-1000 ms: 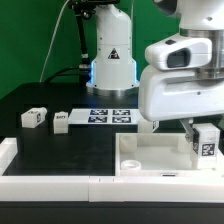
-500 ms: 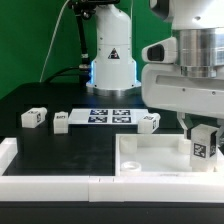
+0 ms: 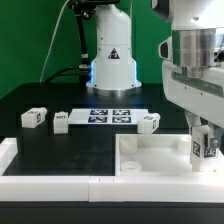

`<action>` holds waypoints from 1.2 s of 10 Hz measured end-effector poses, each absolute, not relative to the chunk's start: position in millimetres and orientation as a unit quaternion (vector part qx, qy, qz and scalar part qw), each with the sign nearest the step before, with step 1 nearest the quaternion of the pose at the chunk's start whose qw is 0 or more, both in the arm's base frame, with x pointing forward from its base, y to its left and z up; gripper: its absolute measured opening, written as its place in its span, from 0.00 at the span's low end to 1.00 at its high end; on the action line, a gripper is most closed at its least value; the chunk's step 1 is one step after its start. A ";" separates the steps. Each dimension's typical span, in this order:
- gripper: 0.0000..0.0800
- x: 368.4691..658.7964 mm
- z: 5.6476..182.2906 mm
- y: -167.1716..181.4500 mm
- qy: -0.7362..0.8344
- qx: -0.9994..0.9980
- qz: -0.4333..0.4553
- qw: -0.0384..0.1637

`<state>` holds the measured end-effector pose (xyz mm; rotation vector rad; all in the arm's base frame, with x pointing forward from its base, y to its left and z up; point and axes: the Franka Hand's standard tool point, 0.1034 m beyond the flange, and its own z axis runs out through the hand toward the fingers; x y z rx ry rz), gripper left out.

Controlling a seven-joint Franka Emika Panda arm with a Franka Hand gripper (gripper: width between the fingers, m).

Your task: Assemble one leg

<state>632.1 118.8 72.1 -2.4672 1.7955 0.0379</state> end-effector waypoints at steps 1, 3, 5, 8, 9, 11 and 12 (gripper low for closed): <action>0.46 632.1 72.1 119.0 0.571 -0.820 0.012 0.045; 0.78 632.3 72.3 119.2 0.549 -0.835 0.010 0.046; 0.81 632.0 73.0 120.0 0.402 -0.915 0.005 0.045; 0.81 631.9 73.3 121.7 0.216 -0.976 -0.005 0.040; 0.81 631.9 73.3 121.3 0.148 -0.988 -0.008 0.035; 0.81 632.2 73.2 119.8 0.002 -1.000 -0.015 0.018; 0.81 632.7 73.3 118.3 -0.082 -0.996 -0.018 0.009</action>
Offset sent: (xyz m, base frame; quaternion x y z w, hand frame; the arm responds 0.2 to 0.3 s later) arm 0.0021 0.0026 0.0010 -0.0196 -0.0129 -0.2747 0.9612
